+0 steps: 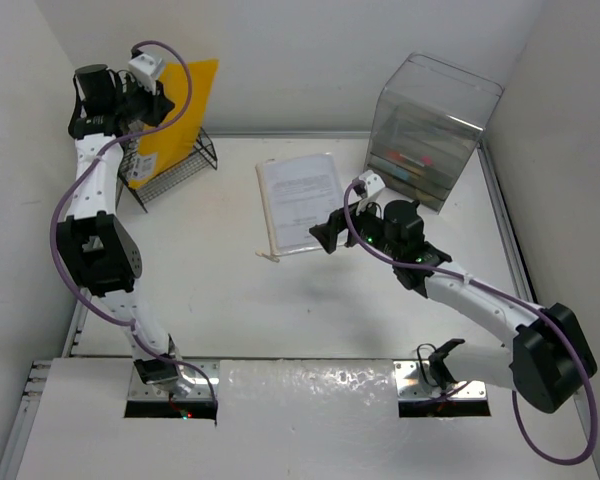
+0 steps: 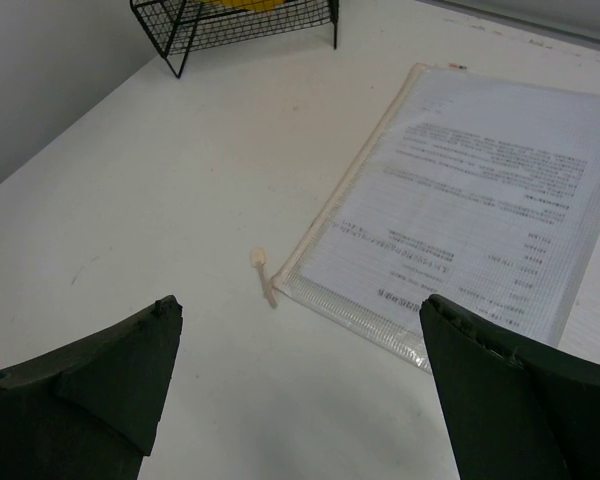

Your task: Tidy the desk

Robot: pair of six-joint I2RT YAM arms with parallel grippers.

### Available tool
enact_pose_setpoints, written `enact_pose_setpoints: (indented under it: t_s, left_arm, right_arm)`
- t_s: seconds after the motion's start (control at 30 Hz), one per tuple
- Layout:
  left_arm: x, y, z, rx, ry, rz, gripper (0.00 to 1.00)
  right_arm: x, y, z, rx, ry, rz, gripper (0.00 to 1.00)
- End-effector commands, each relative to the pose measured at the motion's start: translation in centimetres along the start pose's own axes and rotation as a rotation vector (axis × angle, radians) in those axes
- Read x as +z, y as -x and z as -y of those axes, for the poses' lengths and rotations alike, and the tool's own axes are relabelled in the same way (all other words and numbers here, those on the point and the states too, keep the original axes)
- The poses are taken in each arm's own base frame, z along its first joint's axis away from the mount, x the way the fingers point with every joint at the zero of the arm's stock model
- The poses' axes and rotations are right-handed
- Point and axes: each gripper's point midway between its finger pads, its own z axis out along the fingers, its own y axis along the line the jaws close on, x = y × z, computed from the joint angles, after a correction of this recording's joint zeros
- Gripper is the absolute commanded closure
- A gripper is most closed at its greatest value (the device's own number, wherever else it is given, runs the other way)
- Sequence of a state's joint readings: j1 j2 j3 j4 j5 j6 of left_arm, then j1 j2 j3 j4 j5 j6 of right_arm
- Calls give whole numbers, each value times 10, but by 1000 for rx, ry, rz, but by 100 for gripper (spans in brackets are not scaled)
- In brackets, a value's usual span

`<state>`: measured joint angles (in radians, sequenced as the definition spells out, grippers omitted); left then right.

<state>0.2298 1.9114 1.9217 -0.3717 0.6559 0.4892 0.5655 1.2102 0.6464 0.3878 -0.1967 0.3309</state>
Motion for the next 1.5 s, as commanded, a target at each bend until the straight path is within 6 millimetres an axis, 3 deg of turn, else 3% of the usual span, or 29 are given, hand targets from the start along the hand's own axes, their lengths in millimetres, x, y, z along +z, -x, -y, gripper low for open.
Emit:
enact_pose_setpoints:
  t_s: [0.0,0.1,0.3,0.47,0.6,1.13,1.23,1.33,1.47]
  left_arm:
    - [8,-33,25,-77,-132,-55,100]
    - [9,-43,43,-90,-183,-78,100]
    - [4,-45,77,-117,-316,-67,100]
    - [1,-50,78,-83,-312,-93,100]
    - [-2,-56,91,-96,-377,-99,100]
    - [-12,-53,103,-84,-427,-101,100]
    - [-14,-60,100,-91,-379,-130,100]
    - [-14,-54,88,-84,-314,-130,100]
    - [-14,-64,92,-104,-332,-156,100]
  right_arm:
    - [-4,17,-4,-38,8,50,1]
    - [-5,17,-3,-44,3,52,1]
    - [-5,19,-4,-47,4,50,1]
    - [-7,23,-4,-44,3,61,1]
    - [-8,24,-3,-55,-3,64,1]
    - [-9,24,0,-60,-23,55,1]
    - [-2,21,2,-37,-33,25,1]
    - [2,19,4,-8,-47,15,1]
    - [3,18,12,13,-90,21,1]
